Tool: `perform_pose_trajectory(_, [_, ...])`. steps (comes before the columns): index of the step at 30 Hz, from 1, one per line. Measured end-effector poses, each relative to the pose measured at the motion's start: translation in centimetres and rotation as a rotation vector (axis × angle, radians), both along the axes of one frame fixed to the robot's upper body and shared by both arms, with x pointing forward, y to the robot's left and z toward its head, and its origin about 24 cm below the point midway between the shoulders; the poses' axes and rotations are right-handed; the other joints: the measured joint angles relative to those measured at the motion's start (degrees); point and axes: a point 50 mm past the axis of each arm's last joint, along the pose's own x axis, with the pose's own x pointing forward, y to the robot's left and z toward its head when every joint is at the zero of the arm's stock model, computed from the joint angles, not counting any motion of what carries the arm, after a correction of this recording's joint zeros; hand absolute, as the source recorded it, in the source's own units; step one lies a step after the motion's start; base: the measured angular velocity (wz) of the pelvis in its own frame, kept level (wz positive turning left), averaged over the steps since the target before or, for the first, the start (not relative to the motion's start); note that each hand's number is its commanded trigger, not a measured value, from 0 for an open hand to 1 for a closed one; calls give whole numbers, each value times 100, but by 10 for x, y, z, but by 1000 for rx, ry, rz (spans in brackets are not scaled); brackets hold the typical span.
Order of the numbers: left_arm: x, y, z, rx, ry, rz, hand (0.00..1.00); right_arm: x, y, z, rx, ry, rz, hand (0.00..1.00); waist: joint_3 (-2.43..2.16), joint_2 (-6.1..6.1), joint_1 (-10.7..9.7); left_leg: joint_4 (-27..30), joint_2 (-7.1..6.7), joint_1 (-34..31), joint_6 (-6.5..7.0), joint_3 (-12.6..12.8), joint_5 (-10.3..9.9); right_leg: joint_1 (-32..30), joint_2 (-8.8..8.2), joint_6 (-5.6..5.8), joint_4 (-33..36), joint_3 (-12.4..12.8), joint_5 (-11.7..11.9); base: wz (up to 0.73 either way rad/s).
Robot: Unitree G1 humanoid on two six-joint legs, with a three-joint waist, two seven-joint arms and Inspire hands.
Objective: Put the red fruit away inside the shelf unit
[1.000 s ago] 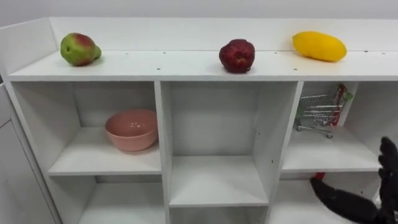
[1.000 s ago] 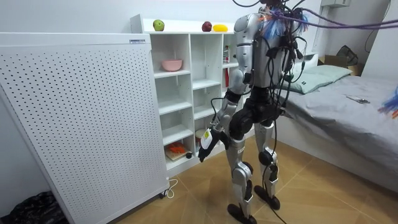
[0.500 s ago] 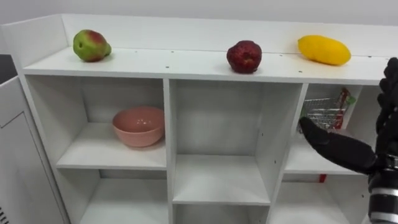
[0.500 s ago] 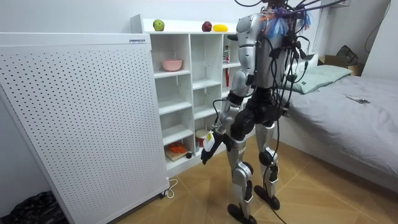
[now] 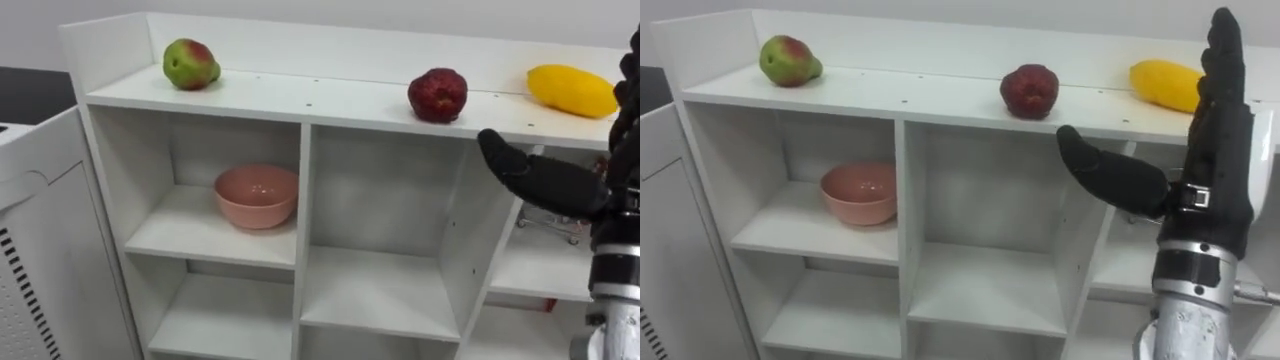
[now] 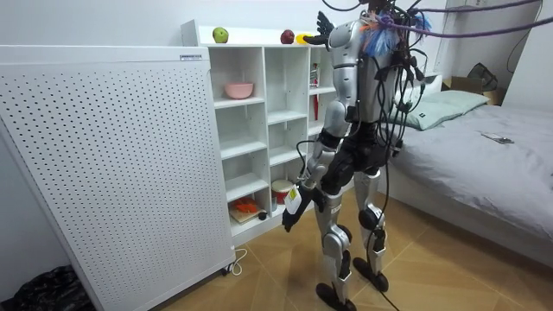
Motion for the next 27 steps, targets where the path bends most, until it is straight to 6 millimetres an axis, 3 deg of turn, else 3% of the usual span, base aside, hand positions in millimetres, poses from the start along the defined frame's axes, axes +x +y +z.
perform_pose_trajectory(5, [-1, 1, -1, 9, 28, -17, 0, 22, 1, 10, 72, 32, 56, 0, 1, -1, 15, 14, -2, -105, -3, -19, 4, -82, 1, 0, -10, -5, 0, 1])
perform_pose_trajectory(9, [0, 1, 0, 6, 45, -33, 0, 27, 1, 21, 22, 26, 81, 0, 0, 0, 50, -7, -8, -113, -3, -149, 4, -76, 7, 0, -8, -24, 0, 12])
perform_pose_trajectory(16, [7, 3, 2, 5, 24, -41, 0, 38, 4, 20, -50, 94, 155, 0, -18, -14, 186, -44, -8, -27, -4, -419, 5, -36, 21, 0, 17, -138, 0, 1])
perform_pose_trajectory(20, [7, 4, 3, 5, 25, -41, 0, 39, 1, 20, -95, 118, 165, 0, -41, -42, 251, -69, -10, 76, -4, -721, 5, 55, 36, 0, 43, -202, 0, -5])
perform_pose_trajectory(23, [6, 7, 4, 15, 29, -38, 0, 41, 1, 17, -106, 144, 173, 0, -43, -30, 266, -136, 55, 225, -30, -1252, 45, -80, 70, -3, 509, -306, -11, -2])
perform_pose_trajectory(26, [11, 8, 5, 14, 15, -42, 0, 41, -3, 19, -127, 149, 164, 0, -57, -98, 261, -150, 34, 217, -37, -1248, 50, 19, 61, -5, 409, -311, -9, 13])
perform_pose_trajectory(27, [13, 8, 6, 10, 8, -44, 0, 42, -6, 20, -135, 154, 153, 33, -60, -106, 266, -164, 37, 240, -32, -1306, 54, 8, 59, -5, 471, -344, -10, 19])
